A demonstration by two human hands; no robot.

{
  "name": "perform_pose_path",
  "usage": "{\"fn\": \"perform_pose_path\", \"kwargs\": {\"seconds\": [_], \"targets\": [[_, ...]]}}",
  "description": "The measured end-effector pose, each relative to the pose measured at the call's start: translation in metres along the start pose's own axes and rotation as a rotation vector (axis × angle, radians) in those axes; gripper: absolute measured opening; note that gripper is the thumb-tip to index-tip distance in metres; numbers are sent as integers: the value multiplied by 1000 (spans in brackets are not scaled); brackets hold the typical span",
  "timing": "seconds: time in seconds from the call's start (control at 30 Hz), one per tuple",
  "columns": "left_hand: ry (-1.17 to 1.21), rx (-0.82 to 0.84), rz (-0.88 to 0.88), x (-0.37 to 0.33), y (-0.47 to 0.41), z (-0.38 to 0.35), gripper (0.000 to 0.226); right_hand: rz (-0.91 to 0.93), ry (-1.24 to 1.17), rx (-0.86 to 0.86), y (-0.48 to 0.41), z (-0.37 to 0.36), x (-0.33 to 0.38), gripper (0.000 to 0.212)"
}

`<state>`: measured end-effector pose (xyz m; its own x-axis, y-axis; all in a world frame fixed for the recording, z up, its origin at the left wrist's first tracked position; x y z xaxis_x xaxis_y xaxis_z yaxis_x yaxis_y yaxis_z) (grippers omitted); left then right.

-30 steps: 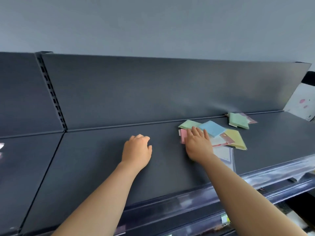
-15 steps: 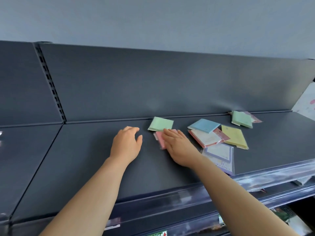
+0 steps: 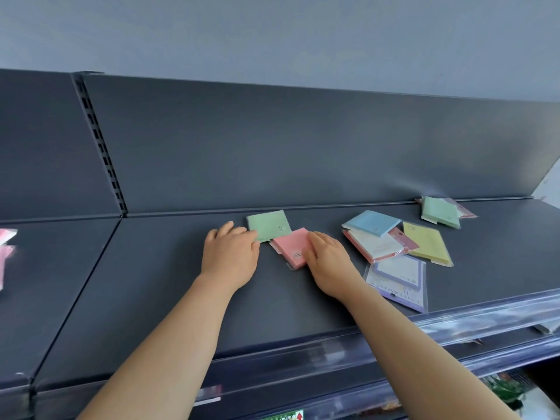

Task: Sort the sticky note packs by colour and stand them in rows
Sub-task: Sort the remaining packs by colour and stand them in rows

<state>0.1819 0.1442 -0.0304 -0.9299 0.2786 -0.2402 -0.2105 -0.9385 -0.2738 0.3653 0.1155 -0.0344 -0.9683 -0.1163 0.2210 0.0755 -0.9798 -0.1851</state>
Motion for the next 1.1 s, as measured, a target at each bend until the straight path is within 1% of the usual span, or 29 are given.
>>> {"fn": "perform_pose_path", "kwargs": {"seconds": [0.1,0.17,0.2,0.27,0.3,0.37,0.43,0.5,0.57,0.67,0.73,0.83,0.93,1.03,1.1], "targets": [[20,-123,34,4,3,11,34,-71,-29,-30,-1,0,-5,23],[122,-180,40,4,-2,15,31,-104,-42,-25,0,1,-4,28],[159,-169,26,2,-6,14,34,-108,-48,-17,2,2,-3,36],[166,-40,7,-2,-18,4,48,-105,-57,-3,4,5,-1,51],[153,41,15,-2,-23,-3,51,-105,-66,-2,5,6,0,55],[122,181,47,0,-30,-14,50,-107,-91,-9,5,8,-1,58],[124,236,59,1,-32,-19,47,-107,-124,-20,4,7,-3,61],[128,225,61,1,-29,-19,45,-114,-169,-28,3,5,-6,65],[128,168,60,2,-26,-15,41,-116,-202,-54,2,4,-7,68],[93,101,72,4,-21,-5,33,-80,-211,-146,2,9,-6,65],[118,123,82,2,-17,-3,28,-61,-199,-198,3,14,-5,62],[204,152,129,0,-14,1,26,-76,-201,-219,6,18,-5,61],[222,164,168,1,-25,2,32,-68,-217,-214,7,18,-3,63],[265,260,184,0,-35,-4,31,-70,-244,-193,6,17,-3,65],[277,281,179,0,-37,-3,41,-74,-256,-186,6,17,-4,65]]}}
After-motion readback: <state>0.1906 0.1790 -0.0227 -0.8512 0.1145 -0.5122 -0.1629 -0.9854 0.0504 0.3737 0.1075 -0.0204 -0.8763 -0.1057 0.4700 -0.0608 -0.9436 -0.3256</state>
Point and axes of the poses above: each hand's wrist, its own y-axis away from the middle knuckle, its own z-axis out of the back of the hand, x = y × z, the point moved 5 cm from there along -y, towards the middle knuckle, and after that the axes turned 9 degrees about y, right-handed, at the moved point
